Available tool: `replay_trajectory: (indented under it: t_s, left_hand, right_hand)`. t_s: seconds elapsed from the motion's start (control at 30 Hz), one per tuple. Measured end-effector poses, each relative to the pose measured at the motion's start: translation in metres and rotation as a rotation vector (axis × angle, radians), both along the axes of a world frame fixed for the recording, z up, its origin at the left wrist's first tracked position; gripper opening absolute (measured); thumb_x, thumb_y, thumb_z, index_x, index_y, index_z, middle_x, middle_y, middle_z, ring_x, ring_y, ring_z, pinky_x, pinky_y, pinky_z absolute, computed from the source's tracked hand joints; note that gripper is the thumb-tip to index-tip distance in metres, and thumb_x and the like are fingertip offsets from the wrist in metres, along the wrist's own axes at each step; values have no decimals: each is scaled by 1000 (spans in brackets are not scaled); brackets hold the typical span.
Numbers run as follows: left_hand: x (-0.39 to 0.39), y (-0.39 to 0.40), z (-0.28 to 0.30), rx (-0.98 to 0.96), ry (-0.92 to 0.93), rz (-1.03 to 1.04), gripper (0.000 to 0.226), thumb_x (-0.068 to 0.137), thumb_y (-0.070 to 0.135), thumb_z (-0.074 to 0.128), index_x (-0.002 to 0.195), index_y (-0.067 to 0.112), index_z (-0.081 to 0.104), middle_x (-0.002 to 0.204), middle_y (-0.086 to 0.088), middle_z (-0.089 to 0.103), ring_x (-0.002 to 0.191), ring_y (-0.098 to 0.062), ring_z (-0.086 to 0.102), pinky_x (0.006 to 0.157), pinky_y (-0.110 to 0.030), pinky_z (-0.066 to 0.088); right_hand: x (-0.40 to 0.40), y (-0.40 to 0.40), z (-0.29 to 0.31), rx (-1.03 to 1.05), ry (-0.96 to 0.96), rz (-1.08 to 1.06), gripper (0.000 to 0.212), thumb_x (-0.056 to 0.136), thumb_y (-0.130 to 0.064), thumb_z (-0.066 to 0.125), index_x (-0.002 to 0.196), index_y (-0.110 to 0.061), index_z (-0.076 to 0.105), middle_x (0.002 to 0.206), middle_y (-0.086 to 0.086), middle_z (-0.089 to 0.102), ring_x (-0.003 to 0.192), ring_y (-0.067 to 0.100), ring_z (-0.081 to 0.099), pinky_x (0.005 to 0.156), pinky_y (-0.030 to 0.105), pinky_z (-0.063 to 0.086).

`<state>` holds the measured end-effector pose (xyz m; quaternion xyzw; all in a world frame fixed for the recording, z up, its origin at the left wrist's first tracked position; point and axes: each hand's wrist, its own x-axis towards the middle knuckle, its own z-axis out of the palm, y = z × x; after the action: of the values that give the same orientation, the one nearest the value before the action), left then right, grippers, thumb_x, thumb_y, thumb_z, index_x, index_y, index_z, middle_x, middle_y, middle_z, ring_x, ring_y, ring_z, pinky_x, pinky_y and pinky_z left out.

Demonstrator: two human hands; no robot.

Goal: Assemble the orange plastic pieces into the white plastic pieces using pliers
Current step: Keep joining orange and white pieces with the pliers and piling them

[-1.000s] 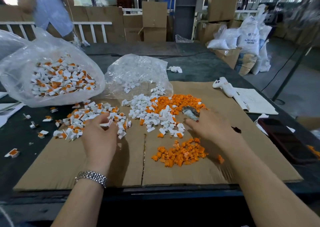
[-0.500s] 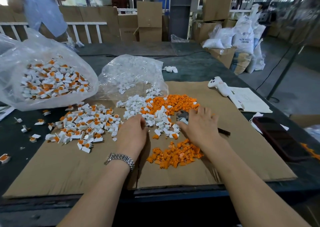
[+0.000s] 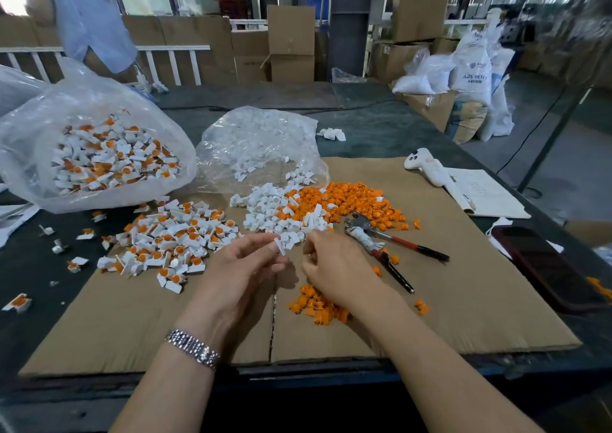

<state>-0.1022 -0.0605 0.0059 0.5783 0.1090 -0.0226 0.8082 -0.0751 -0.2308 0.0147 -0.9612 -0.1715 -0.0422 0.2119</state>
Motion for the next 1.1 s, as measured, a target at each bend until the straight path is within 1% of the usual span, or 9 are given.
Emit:
replay_trajectory:
  t_s: [0.1, 0.23, 0.37, 0.5, 0.6, 0.73, 0.9, 1.0, 1.1]
  left_hand:
    - [0, 2, -6, -266, 33, -69, 26, 79, 2, 72, 104, 0, 78, 92, -15, 77, 77, -20, 76, 66, -21, 62]
    - [0, 3, -12, -324, 0, -126, 28, 81, -2, 67, 108, 0, 77, 88, -15, 76, 73, -20, 76, 64, -21, 61]
    - [0, 5, -14, -336, -28, -147, 26, 81, -1, 67, 104, 2, 80, 92, -15, 77, 75, -20, 76, 66, -22, 61]
    - [-1, 3, -13, -338, -33, -137, 28, 81, -2, 66, 107, -1, 76, 91, -17, 76, 75, -21, 76, 65, -23, 62]
    - [-2, 1, -11, -349, -39, -129, 23, 80, -3, 65, 99, 0, 78, 93, -19, 77, 75, -21, 76, 64, -23, 61]
    - [-2, 0, -12, -340, -58, -113, 23, 81, -4, 65, 100, -3, 77, 94, -19, 76, 75, -21, 76, 64, -22, 61]
    - [-1, -4, -17, -290, -129, -62, 26, 79, -2, 68, 104, -2, 75, 96, -20, 75, 77, -22, 76, 66, -23, 62]
    - [-1, -3, -19, -281, -145, -13, 23, 79, 0, 69, 102, -2, 69, 89, -20, 74, 75, -25, 76, 65, -25, 62]
    - [-2, -2, -19, -260, -135, -25, 20, 81, 1, 70, 100, -4, 69, 93, -24, 74, 74, -25, 75, 64, -25, 62]
  right_hand:
    - [-1, -9, 6, 337, 54, -75, 9, 93, -17, 61, 102, -19, 62, 89, -5, 65, 81, 11, 62, 76, 28, 54]
    - [-7, -15, 14, 701, 233, -37, 13, 96, -13, 63, 100, -21, 74, 91, -5, 75, 83, 10, 71, 79, 29, 58]
    - [-12, -12, 16, 838, 277, -40, 5, 90, -30, 74, 92, -26, 77, 84, -12, 73, 76, -3, 65, 73, 21, 50]
    - [-16, -8, 21, 905, 254, -38, 7, 89, -24, 76, 93, -19, 79, 78, -4, 74, 71, 3, 67, 69, 17, 53]
    - [-19, -3, 24, 855, 209, -18, 8, 91, -15, 73, 97, -12, 77, 78, 2, 74, 70, 7, 69, 72, 20, 57]
    - [-23, 4, 20, 661, 92, -17, 5, 93, -20, 70, 95, -18, 74, 80, -9, 70, 76, 1, 65, 70, 14, 50]
    - [-29, 14, 11, 490, -106, -11, 6, 96, -20, 65, 101, -20, 69, 90, -7, 63, 80, 7, 59, 74, 23, 51]
    - [-28, 13, 10, 502, -118, 38, 13, 96, -16, 65, 108, -19, 70, 94, -3, 62, 83, 6, 59, 77, 20, 49]
    - [-26, 6, 12, 515, -82, 64, 18, 91, -13, 72, 107, -20, 73, 91, -9, 62, 84, 2, 57, 78, 14, 47]
